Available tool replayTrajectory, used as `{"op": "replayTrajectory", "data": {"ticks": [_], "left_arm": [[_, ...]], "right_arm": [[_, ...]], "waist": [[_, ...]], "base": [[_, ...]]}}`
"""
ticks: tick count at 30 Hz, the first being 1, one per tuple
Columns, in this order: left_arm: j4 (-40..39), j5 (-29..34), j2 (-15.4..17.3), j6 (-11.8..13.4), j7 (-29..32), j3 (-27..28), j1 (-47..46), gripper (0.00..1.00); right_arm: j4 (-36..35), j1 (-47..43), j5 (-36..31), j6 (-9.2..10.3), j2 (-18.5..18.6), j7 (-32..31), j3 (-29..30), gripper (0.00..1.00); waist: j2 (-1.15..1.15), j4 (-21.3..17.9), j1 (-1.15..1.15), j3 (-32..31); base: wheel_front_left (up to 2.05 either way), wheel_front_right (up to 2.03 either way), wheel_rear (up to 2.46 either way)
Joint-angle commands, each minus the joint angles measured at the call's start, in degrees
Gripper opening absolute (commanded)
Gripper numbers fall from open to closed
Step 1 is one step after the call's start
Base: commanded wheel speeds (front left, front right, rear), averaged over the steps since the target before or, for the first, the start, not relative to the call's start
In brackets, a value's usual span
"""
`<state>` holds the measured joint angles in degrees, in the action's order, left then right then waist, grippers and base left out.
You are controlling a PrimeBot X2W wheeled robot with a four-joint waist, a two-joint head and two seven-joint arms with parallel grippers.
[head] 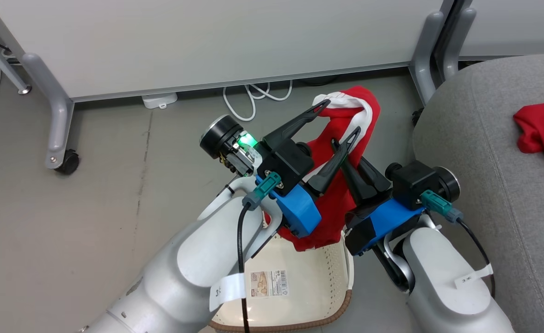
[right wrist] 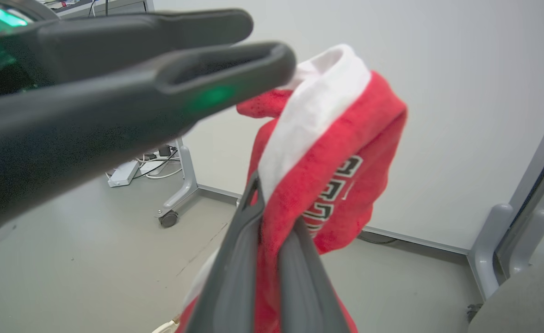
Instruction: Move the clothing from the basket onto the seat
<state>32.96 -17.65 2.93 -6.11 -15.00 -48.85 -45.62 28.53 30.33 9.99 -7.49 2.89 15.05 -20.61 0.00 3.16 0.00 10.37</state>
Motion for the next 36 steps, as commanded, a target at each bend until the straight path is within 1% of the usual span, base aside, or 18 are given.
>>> {"op": "replayTrajectory", "data": {"ticks": [1, 10, 19, 28, 36], "left_arm": [[-0.12, 0.03, -0.05, -0.09, -0.27, 0.20, 0.76, 1.00], [0.05, 0.59, 0.03, -0.18, -0.26, 0.35, 1.02, 1.00], [0.23, 1.46, 0.40, -0.39, -0.24, 0.19, 0.69, 1.00], [-0.01, 1.94, 0.35, -0.85, -0.23, -1.00, 1.07, 1.00], [0.12, 1.82, 0.18, -1.02, -0.23, -2.66, 1.50, 1.00]], "right_arm": [[-0.35, -0.59, -0.23, -0.01, -0.01, 0.19, 0.60, 0.00], [-1.71, -1.35, -2.13, -0.01, -0.01, 0.20, 4.82, 0.00], [-4.27, -2.58, -4.48, -0.01, -0.01, 0.19, 10.57, 0.00], [-7.41, -4.18, -5.56, -0.01, -0.01, 0.20, 16.26, 0.00], [-9.89, -5.95, -5.86, -0.01, -0.01, 0.20, 20.98, 0.00]], "waist": [[0.00, -0.53, 0.00, 0.06], [0.00, -3.91, 0.00, 1.83], [0.00, -8.77, 0.00, 3.78], [0.00, -13.90, 0.00, 5.20], [0.00, -17.42, 0.00, 6.19]], "base": [[0.00, 0.00, 0.00], [0.00, 0.00, 0.00], [0.00, 0.00, 0.00], [0.00, 0.00, 0.00], [0.00, 0.00, 0.00]]}}
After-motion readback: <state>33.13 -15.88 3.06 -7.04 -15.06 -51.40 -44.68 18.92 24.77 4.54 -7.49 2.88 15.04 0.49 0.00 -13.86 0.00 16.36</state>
